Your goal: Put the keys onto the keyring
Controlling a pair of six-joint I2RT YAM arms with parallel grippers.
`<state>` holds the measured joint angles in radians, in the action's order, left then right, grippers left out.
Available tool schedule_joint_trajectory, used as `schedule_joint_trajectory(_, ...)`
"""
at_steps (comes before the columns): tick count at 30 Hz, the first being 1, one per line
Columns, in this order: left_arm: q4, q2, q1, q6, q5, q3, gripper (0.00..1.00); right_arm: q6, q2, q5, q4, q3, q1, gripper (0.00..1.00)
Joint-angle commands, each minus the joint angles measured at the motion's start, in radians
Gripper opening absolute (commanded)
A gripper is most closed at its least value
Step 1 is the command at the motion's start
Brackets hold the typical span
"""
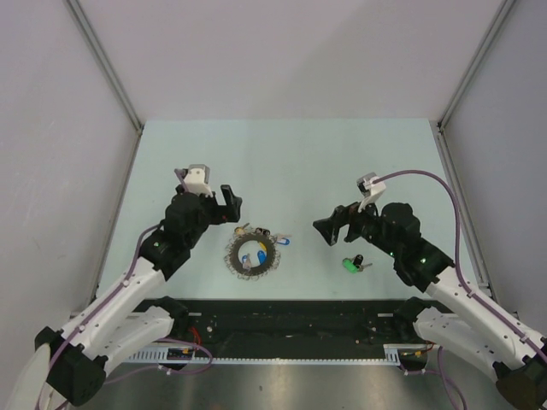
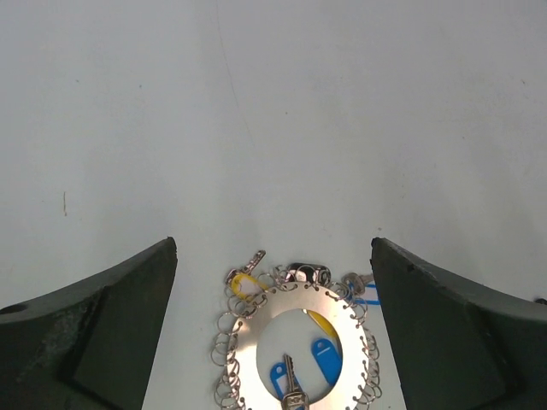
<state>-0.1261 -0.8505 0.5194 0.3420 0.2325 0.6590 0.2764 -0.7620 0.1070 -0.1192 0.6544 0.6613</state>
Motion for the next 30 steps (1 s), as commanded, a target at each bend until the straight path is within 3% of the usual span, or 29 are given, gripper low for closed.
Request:
schedule_joint_trajectory(1, -0.135, 0.040, -0.010, 0.025, 0.041, 0.074, 1.00, 0.060, 0.012, -0.049, -0.023, 0.014, -0.020, 1.00)
schedule_joint_trajectory(17, -0.211, -0.030, -0.041, -0.029, -0.122, 0.119, 1.00, 0.055, 0.049, -0.207, -0.181, 0.060, -0.137, 1.00)
schedule_joint_trajectory(30, -0.241, -0.104, -0.044, -0.026, -0.093, 0.126, 1.00, 0.035, -0.025, -0.336, -0.269, 0.119, -0.183, 1.00)
